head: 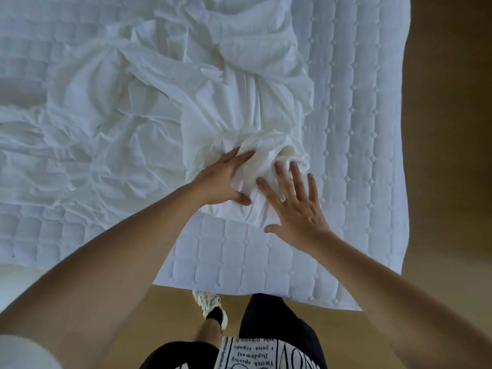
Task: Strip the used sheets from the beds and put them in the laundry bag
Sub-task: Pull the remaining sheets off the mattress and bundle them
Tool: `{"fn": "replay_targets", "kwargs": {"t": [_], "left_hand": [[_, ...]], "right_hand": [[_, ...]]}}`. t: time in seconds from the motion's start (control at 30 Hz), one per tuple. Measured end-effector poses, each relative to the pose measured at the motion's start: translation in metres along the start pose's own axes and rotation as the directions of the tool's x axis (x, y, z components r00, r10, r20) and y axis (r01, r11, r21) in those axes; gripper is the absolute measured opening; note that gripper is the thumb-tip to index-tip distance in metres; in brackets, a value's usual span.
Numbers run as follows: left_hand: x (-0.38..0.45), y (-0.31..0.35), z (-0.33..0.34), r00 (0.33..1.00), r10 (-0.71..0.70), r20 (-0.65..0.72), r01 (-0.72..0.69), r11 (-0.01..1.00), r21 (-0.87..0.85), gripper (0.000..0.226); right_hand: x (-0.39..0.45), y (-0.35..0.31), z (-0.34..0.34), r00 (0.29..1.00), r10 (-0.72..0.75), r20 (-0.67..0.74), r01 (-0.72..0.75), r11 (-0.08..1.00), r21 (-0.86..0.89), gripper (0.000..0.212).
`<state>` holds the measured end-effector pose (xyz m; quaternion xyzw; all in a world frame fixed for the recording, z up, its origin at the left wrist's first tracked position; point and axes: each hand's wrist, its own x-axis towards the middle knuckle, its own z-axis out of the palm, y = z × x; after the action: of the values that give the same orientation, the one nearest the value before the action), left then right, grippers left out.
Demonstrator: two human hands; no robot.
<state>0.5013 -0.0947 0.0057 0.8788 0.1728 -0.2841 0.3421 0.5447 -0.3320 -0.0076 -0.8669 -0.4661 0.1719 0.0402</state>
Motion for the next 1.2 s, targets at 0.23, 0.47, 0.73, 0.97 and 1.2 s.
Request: {"fn": "replay_targets", "kwargs": {"t": [0.23,0.47,0.73,0.97,1.2], "left_hand": [[-0.033,-0.036,0.017,0.981,0.068,-0.184,0.005,0.929,0.371,0.145],[-0.009,-0.046,0.057,0.963,0.034,-0.266,0.028,0.974,0.226,0.147],[-0.014,-0.024,0.002,0.966,-0.013,-0.258,0.009,1.000,-0.016,0.075],[-0.026,0.006,-0.067,0.845,-0.187,0.501,0.198,0.980,0.031,0.038],[-0.030,-0.026,-0.047,0.960,-0.196,0.201,0.179,0.979,0.097,0.050]], "right_hand": [[0.084,0.026,0.020,0.979,-0.191,0.076,0.194,0.980,-0.033,0.149],[0.123,0.021,0.031,0.976,-0.206,-0.077,0.214,0.969,0.125,0.090],[0.124,0.020,-0.025,0.992,-0.091,0.087,0.052,0.927,0.372,0.069],[0.070,-0.010,-0.050,0.754,0.004,0.657,-0.562,0.521,0.642,0.047],[0.068,-0.014,-0.052,0.684,0.114,0.721,-0.703,0.371,0.608,0.058]]}}
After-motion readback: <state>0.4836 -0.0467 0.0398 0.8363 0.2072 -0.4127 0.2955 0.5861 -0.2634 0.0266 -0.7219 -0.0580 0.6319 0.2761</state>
